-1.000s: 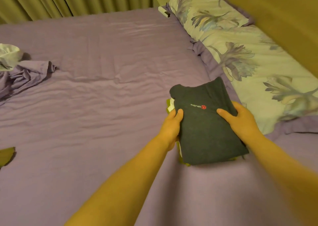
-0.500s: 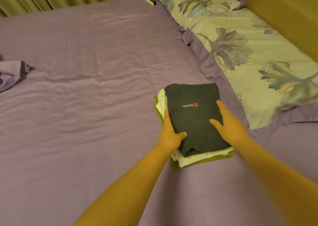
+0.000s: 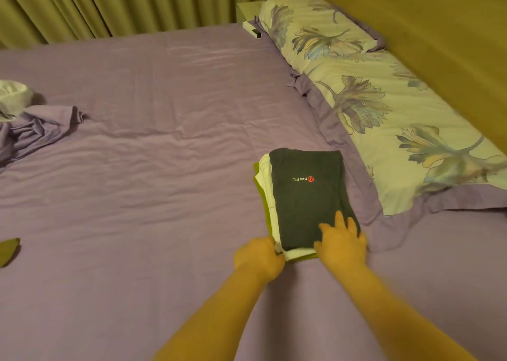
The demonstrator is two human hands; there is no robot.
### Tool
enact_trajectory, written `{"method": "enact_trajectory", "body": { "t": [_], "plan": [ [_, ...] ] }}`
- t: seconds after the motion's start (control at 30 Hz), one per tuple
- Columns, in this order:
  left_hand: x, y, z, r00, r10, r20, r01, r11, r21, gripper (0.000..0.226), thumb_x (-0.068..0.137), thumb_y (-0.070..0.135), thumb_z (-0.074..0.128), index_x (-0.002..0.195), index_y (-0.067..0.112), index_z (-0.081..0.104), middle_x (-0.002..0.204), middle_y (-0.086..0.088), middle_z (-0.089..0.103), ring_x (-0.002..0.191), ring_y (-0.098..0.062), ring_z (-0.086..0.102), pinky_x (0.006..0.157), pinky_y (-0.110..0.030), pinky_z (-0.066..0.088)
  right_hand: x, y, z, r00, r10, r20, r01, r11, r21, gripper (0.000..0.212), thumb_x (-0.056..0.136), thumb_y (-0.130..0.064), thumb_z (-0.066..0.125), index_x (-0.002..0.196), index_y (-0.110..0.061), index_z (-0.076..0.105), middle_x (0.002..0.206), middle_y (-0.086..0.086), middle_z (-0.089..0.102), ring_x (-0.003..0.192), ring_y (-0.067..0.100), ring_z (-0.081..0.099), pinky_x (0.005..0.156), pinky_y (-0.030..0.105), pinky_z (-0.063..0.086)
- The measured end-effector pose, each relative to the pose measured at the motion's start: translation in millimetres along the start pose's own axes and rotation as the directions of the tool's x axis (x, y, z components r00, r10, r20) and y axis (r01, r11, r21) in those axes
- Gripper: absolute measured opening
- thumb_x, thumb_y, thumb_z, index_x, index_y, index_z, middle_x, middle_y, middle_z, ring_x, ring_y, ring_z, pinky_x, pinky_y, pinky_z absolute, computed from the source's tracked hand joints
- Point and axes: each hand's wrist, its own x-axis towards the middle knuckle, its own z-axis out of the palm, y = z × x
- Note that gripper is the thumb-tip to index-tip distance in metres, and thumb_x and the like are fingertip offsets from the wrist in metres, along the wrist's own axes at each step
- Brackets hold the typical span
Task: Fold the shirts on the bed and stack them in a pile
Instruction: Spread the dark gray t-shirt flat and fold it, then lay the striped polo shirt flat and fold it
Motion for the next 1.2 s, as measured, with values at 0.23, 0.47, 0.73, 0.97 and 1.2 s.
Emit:
{"method": "enact_trajectory", "body": {
  "t": [0.23,0.47,0.73,0.97,1.2],
  "plan": [
    [-81,-33,-12,0.996,-0.045,0.071,0.033,0.988,0.152,0.045,0.094,0.048,0.041,0.128,0.020,0.051,0.131,-0.004,0.054,0.119,-0.025,0.052,0.095,-0.033,0.044,-68,-21,-21,0.989,-0.147,0.036,0.145,0.989,0.042,0.025,0.094,-0.030,0.045,0.115,-0.027,0.057,0.119,0.000,0.061,0.114,0.024,0.053,0.096,0.034,0.036],
    [-180,-78,-59,0.987,-0.160,0.005,0.159,0.983,0.087,0.045,0.093,0.049,0.042,0.128,0.021,0.052,0.132,-0.003,0.053,0.121,-0.024,0.051,0.096,-0.031,0.041,-149,-70,-66,0.911,-0.410,0.040,0.409,0.912,0.039,0.035,0.094,-0.027,0.042,0.128,-0.022,0.050,0.128,0.002,0.057,0.116,0.025,0.055,0.090,0.030,0.044],
    [-295,-127,-93,0.958,-0.250,-0.140,0.254,0.967,0.006,0.044,0.094,0.048,0.043,0.126,0.019,0.055,0.125,-0.004,0.059,0.115,-0.025,0.055,0.091,-0.033,0.046,-248,-147,-87,0.779,-0.624,0.054,0.622,0.781,0.048,0.045,0.094,-0.034,0.044,0.138,-0.028,0.043,0.137,-0.001,0.052,0.124,0.021,0.050,0.098,0.030,0.041],
    [-388,-191,-76,0.925,-0.348,-0.155,0.338,0.937,-0.091,0.046,0.092,0.048,0.046,0.128,0.021,0.055,0.127,-0.004,0.059,0.116,-0.024,0.054,0.094,-0.034,0.046,-340,-197,-67,0.691,-0.712,0.129,0.716,0.698,0.018,0.044,0.092,-0.036,0.044,0.136,-0.028,0.045,0.136,-0.002,0.052,0.123,0.020,0.051,0.097,0.028,0.042],
    [-483,-272,-45,0.902,-0.402,-0.158,0.366,0.906,-0.214,0.046,0.090,0.048,0.048,0.127,0.022,0.055,0.130,-0.003,0.056,0.118,-0.024,0.053,0.095,-0.032,0.044,-439,-253,-33,0.645,-0.746,0.163,0.759,0.651,-0.022,0.046,0.093,-0.034,0.043,0.138,-0.027,0.042,0.139,0.001,0.050,0.125,0.022,0.049,0.099,0.030,0.042]
  ]
}}
